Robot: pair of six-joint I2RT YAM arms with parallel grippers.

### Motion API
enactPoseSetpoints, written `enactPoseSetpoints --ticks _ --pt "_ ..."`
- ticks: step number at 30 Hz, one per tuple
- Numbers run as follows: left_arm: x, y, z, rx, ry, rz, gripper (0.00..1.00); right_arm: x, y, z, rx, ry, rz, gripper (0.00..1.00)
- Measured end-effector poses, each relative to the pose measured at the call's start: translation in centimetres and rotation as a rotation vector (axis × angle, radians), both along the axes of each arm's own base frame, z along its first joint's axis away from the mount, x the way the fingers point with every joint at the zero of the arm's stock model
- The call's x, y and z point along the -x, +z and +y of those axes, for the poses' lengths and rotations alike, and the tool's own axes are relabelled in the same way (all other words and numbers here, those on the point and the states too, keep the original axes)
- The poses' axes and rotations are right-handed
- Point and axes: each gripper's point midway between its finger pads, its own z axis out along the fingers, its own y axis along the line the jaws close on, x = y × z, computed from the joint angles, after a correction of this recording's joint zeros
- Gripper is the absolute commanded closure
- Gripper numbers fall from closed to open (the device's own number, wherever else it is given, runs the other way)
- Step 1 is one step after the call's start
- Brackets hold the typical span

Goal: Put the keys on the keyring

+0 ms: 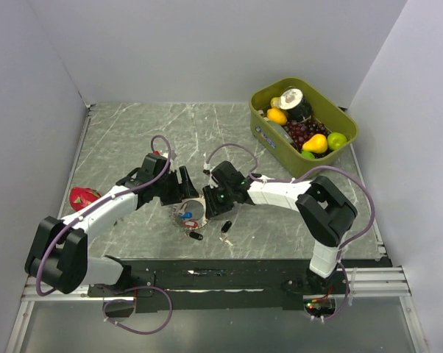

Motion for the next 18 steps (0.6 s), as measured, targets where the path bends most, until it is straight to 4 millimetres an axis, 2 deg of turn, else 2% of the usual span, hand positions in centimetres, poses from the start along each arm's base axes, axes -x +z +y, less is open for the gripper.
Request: enactPoseSetpoints --ticks 8,11,14,15,17,18 --pt "0.0 -0.1 0.1 -0.002 0.002 0.002 0.2 -0.4 -0.8 0.6 0.003 0.005 0.011 0.66" --pt "0.1 -0.2 0.1 -0.004 0.002 0.005 0.2 -0.3 -1.1 0.6 0.011 0.006 0.019 0.72" --pt "0.1 -0.2 0.2 -0.004 0.003 0.005 0.2 -0.1 -1.1 0.7 0.005 0.014 0.02 0.82" --pt "0.1 -0.2 0.2 -0.004 0.005 0.005 0.2 -0.1 -1.1 0.8 0.003 0.017 0.023 0.9" --pt "0.1 -0.1 0.4 -0.003 0.008 0.001 0.2 0.1 -1.0 0.8 -0.003 0.024 0.026 1.0" --pt "0.1 0.0 0.4 -0.002 0.008 -0.003 0.2 0.1 -1.0 0.9 -0.005 0.027 0.027 1.0"
